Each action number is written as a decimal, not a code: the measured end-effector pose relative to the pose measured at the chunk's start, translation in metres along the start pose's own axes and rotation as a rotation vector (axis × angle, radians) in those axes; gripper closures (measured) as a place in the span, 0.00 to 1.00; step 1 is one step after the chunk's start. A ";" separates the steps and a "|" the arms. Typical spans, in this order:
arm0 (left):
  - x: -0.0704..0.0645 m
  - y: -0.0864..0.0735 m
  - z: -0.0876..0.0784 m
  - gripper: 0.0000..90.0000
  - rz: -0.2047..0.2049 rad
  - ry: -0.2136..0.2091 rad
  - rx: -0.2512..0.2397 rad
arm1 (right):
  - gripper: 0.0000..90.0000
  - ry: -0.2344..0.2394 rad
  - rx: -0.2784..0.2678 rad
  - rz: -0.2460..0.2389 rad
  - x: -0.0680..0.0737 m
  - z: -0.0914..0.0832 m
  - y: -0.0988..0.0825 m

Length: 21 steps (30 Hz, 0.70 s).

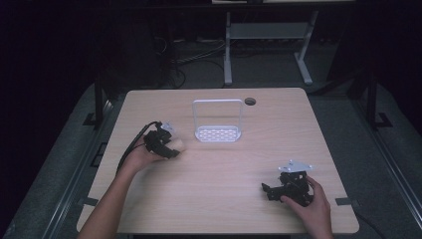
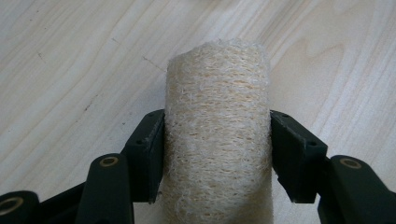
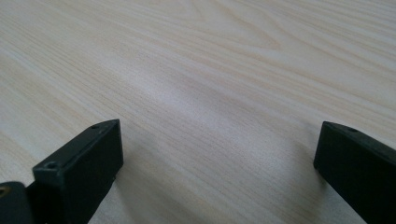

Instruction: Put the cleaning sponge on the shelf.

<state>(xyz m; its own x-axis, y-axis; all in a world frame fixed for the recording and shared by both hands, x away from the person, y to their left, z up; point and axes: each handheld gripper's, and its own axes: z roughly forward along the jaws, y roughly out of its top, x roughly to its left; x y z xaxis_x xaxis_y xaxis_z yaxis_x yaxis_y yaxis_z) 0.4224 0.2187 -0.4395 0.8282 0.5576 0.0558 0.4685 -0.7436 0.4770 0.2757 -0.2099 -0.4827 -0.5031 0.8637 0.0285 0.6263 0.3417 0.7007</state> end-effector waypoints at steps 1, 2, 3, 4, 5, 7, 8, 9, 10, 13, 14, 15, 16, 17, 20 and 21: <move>0.000 0.000 0.000 0.46 0.000 0.000 0.000 | 0.01 0.000 0.000 0.000 0.000 0.000 0.000; 0.000 0.000 0.000 0.46 -0.006 -0.001 -0.002 | 0.01 0.000 0.000 0.000 0.000 0.000 0.000; 0.000 0.000 0.000 0.46 -0.012 -0.004 -0.002 | 0.01 0.000 0.000 0.000 0.000 0.000 0.000; 0.000 0.000 0.000 0.46 -0.013 -0.005 -0.001 | 0.01 0.000 0.000 0.001 0.000 0.000 0.000; 0.000 0.000 0.000 0.46 -0.013 -0.005 -0.001 | 0.01 0.000 0.000 0.001 0.000 0.000 0.000; -0.001 0.000 0.000 0.46 -0.013 -0.003 -0.001 | 0.01 0.000 0.000 -0.001 0.000 0.000 0.000; -0.001 0.000 -0.001 0.46 -0.013 -0.003 -0.001 | 0.01 0.000 0.000 -0.001 0.000 0.000 0.000; -0.001 0.000 -0.001 0.46 -0.014 -0.003 -0.001 | 0.01 0.000 0.000 -0.001 0.000 0.000 0.000; -0.001 0.001 -0.002 0.46 -0.017 0.007 0.000 | 0.01 0.000 0.000 -0.001 0.000 0.000 0.000; -0.002 0.001 -0.004 0.46 -0.021 0.008 -0.001 | 0.01 -0.001 0.000 0.001 0.000 0.000 0.000; -0.004 0.002 -0.004 0.46 -0.028 0.010 -0.005 | 0.01 0.000 0.000 0.000 0.000 0.000 0.000; -0.005 0.002 -0.005 0.46 -0.034 0.006 -0.008 | 0.01 0.000 0.000 -0.001 0.000 0.000 0.000; -0.006 0.003 -0.007 0.46 -0.037 0.005 -0.012 | 0.01 0.000 -0.001 0.001 0.000 0.000 0.000; -0.007 0.004 -0.008 0.46 -0.041 0.006 -0.015 | 0.01 0.000 0.000 0.001 0.000 0.000 0.000; -0.010 0.007 -0.015 0.46 -0.064 -0.003 -0.044 | 0.01 0.000 0.000 0.000 0.000 0.000 0.000; -0.010 0.007 -0.015 0.46 -0.064 -0.003 -0.044 | 0.01 0.000 0.000 0.000 0.000 0.000 0.000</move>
<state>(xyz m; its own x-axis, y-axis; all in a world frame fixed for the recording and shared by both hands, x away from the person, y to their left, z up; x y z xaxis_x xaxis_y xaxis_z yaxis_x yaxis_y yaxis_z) 0.4129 0.2133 -0.4238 0.7980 0.6022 0.0210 0.5066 -0.6893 0.5180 0.2757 -0.2098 -0.4827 -0.5030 0.8638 0.0284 0.6264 0.3417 0.7006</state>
